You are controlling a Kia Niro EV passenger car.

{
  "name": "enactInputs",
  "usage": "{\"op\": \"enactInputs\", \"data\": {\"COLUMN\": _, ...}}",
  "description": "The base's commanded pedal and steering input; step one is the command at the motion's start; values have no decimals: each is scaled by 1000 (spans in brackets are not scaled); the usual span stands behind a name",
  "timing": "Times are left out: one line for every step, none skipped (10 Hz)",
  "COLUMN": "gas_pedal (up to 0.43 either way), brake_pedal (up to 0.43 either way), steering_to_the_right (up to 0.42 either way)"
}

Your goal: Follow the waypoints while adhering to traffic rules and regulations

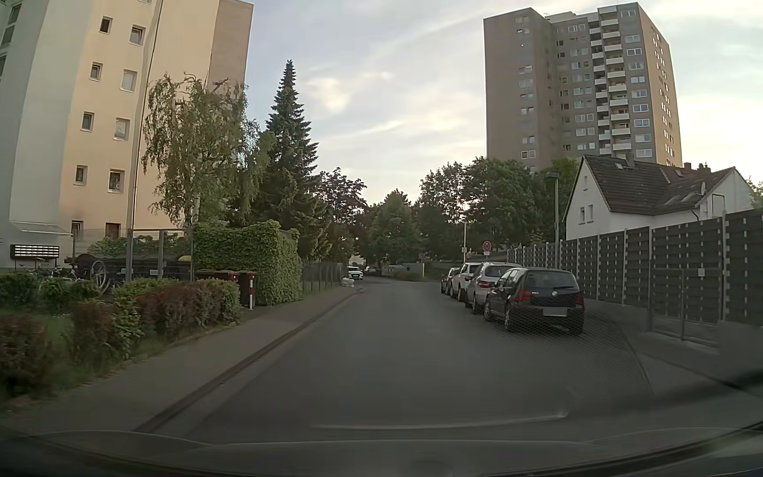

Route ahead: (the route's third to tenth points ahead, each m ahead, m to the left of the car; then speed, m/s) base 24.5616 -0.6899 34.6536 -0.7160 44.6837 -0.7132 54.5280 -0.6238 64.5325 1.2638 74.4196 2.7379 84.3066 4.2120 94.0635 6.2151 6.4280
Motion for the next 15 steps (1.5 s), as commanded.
{"op": "enactInputs", "data": {"gas_pedal": 150, "brake_pedal": 0, "steering_to_the_right": 15}}
{"op": "enactInputs", "data": {"gas_pedal": 150, "brake_pedal": 0, "steering_to_the_right": 15}}
{"op": "enactInputs", "data": {"gas_pedal": 150, "brake_pedal": 0, "steering_to_the_right": 18}}
{"op": "enactInputs", "data": {"gas_pedal": 150, "brake_pedal": 0, "steering_to_the_right": 16}}
{"op": "enactInputs", "data": {"gas_pedal": 150, "brake_pedal": 0, "steering_to_the_right": 15}}
{"op": "enactInputs", "data": {"gas_pedal": 138, "brake_pedal": 0, "steering_to_the_right": 17}}
{"op": "enactInputs", "data": {"gas_pedal": 138, "brake_pedal": 0, "steering_to_the_right": 18}}
{"op": "enactInputs", "data": {"gas_pedal": 138, "brake_pedal": 0, "steering_to_the_right": 17}}
{"op": "enactInputs", "data": {"gas_pedal": 138, "brake_pedal": 0, "steering_to_the_right": 18}}
{"op": "enactInputs", "data": {"gas_pedal": 130, "brake_pedal": 0, "steering_to_the_right": 17}}
{"op": "enactInputs", "data": {"gas_pedal": 130, "brake_pedal": 0, "steering_to_the_right": 15}}
{"op": "enactInputs", "data": {"gas_pedal": 130, "brake_pedal": 0, "steering_to_the_right": 12}}
{"op": "enactInputs", "data": {"gas_pedal": 130, "brake_pedal": 0, "steering_to_the_right": 8}}
{"op": "enactInputs", "data": {"gas_pedal": 130, "brake_pedal": 0, "steering_to_the_right": 4}}
{"op": "enactInputs", "data": {"gas_pedal": 130, "brake_pedal": 0, "steering_to_the_right": 3}}
